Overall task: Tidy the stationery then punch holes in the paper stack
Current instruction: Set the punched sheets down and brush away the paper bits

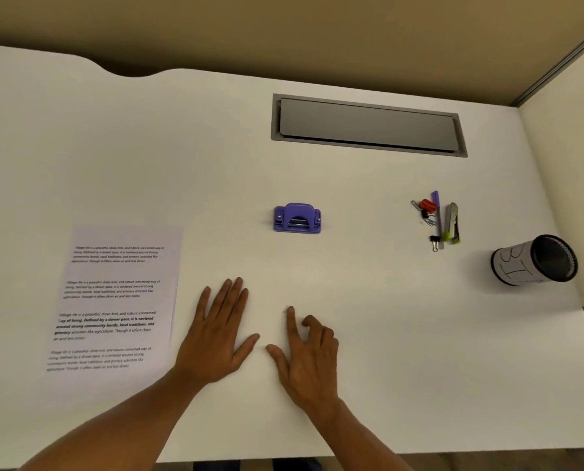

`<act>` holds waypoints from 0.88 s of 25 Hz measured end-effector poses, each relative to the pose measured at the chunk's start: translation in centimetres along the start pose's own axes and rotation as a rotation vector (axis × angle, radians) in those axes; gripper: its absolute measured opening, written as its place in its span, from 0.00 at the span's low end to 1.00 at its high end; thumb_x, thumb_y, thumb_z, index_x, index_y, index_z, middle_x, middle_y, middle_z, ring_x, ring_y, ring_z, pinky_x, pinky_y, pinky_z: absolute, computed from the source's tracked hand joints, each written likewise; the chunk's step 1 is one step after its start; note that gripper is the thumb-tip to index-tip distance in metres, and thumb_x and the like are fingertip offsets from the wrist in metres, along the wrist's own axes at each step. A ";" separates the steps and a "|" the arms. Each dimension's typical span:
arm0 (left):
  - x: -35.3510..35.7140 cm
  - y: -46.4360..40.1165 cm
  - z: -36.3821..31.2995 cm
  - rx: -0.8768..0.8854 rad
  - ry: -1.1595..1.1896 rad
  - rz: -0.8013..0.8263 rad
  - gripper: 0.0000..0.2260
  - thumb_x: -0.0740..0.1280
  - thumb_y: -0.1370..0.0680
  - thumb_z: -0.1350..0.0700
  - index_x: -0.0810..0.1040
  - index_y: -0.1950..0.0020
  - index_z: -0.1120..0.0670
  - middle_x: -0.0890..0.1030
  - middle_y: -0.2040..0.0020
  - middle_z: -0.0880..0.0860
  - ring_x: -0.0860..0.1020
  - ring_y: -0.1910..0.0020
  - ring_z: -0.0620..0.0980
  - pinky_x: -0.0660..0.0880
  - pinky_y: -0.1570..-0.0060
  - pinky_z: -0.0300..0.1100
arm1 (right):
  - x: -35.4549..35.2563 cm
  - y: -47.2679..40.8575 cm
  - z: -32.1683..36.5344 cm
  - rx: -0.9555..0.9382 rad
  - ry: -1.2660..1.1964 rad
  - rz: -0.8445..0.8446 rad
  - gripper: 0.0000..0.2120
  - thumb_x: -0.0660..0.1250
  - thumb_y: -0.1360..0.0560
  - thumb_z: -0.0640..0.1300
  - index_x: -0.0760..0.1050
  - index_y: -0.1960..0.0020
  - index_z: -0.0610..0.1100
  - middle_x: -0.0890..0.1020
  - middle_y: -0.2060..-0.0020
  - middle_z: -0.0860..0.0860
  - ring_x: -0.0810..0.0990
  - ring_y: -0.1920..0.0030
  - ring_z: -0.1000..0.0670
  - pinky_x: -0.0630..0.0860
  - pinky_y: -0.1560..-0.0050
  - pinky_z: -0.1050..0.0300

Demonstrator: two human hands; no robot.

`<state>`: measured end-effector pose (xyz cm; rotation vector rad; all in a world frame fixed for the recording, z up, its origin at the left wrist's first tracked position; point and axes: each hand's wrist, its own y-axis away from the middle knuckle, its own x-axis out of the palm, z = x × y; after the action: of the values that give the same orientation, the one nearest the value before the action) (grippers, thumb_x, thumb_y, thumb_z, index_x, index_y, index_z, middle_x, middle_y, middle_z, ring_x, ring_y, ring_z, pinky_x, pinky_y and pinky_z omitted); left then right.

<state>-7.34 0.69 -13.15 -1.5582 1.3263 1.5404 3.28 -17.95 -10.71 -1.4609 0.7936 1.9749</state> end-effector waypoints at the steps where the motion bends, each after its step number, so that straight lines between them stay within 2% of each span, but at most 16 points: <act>1: 0.0 0.0 0.0 0.000 0.001 0.000 0.39 0.51 0.21 0.34 0.48 0.19 0.56 0.48 0.17 0.56 0.48 0.18 0.55 0.52 0.21 0.61 | 0.0 -0.3 -0.1 -0.032 -0.017 -0.010 0.33 0.54 0.21 0.67 0.64 0.23 0.50 0.73 0.40 0.47 0.72 0.47 0.48 0.75 0.51 0.53; 4: 0.1 -0.1 0.0 0.003 -0.002 -0.011 0.38 0.51 0.21 0.34 0.48 0.19 0.56 0.48 0.17 0.56 0.48 0.18 0.55 0.51 0.22 0.61 | -0.4 -2.0 -1.4 -0.045 -0.105 -0.032 0.31 0.59 0.23 0.66 0.65 0.25 0.51 0.74 0.43 0.50 0.70 0.47 0.49 0.73 0.49 0.54; 7: 0.2 0.0 0.0 0.001 -0.009 -0.016 0.38 0.50 0.21 0.34 0.47 0.19 0.56 0.47 0.17 0.56 0.48 0.18 0.55 0.50 0.21 0.60 | -1.1 -4.6 -3.1 -0.082 -0.175 -0.001 0.33 0.62 0.27 0.70 0.72 0.28 0.54 0.74 0.44 0.52 0.69 0.45 0.49 0.70 0.45 0.55; 11: 0.1 0.0 -0.1 0.006 -0.005 -0.036 0.38 0.50 0.21 0.34 0.47 0.19 0.56 0.47 0.17 0.56 0.48 0.18 0.55 0.51 0.21 0.61 | -1.7 -7.0 -3.6 -0.194 -0.278 0.050 0.23 0.65 0.29 0.68 0.81 0.39 0.60 0.76 0.50 0.56 0.68 0.47 0.50 0.66 0.45 0.55; 15: 0.1 0.1 -0.1 0.009 -0.001 -0.048 0.38 0.50 0.21 0.35 0.47 0.19 0.56 0.48 0.17 0.56 0.48 0.18 0.55 0.51 0.21 0.61 | -1.7 -7.8 -3.2 -0.162 -0.369 0.040 0.13 0.71 0.29 0.61 0.85 0.48 0.59 0.77 0.53 0.59 0.69 0.48 0.50 0.65 0.45 0.55; 18: 0.0 0.0 -0.1 0.010 -0.003 -0.045 0.38 0.50 0.21 0.35 0.47 0.19 0.56 0.48 0.17 0.56 0.48 0.18 0.55 0.51 0.21 0.61 | -1.7 -7.7 -2.9 -0.127 -0.392 0.023 0.10 0.72 0.29 0.59 0.87 0.52 0.57 0.78 0.53 0.59 0.69 0.48 0.51 0.65 0.45 0.55; 22: 0.0 0.1 -0.1 0.005 -0.005 -0.041 0.38 0.50 0.21 0.34 0.47 0.19 0.56 0.48 0.17 0.56 0.48 0.18 0.55 0.51 0.21 0.60 | -1.9 -7.6 -1.9 -0.138 -0.308 0.011 0.07 0.72 0.26 0.53 0.87 0.53 0.52 0.81 0.53 0.54 0.73 0.49 0.47 0.70 0.49 0.52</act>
<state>-7.42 0.54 -13.12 -1.5679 1.2862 1.5142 10.54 -14.37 -10.39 -1.1832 0.5415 2.2296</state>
